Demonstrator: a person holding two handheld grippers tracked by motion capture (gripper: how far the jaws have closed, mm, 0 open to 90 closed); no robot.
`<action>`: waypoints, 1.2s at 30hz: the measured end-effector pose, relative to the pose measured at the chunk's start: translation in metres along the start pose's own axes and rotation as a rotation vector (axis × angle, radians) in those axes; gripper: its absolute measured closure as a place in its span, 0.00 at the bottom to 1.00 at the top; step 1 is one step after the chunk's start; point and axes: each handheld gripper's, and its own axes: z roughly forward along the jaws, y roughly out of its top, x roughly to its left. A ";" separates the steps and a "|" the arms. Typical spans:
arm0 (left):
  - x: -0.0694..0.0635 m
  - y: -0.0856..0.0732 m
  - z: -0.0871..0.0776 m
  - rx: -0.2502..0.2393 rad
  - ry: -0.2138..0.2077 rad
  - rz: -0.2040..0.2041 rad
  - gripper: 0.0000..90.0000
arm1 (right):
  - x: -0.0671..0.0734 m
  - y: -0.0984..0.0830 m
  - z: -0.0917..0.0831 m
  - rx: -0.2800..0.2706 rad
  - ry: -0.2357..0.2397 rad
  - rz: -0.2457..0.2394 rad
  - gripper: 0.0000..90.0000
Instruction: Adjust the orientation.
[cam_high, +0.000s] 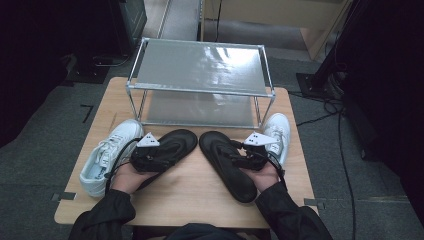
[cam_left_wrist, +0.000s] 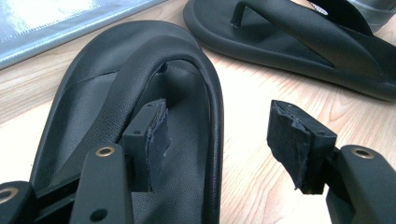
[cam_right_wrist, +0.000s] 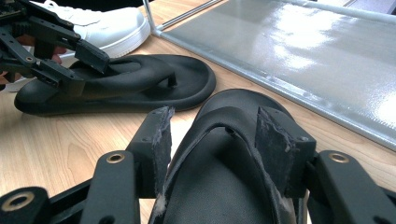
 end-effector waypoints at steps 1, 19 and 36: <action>0.000 0.000 0.000 0.000 0.000 0.000 0.43 | 0.000 0.000 0.000 0.000 0.000 0.000 0.52; 0.003 -0.002 0.000 0.011 -0.018 -0.012 0.47 | 0.000 0.000 0.000 0.001 -0.001 -0.003 0.52; 0.016 -0.013 0.006 0.049 -0.003 -0.041 0.52 | -0.012 0.063 -0.014 -0.042 -0.019 -0.029 0.60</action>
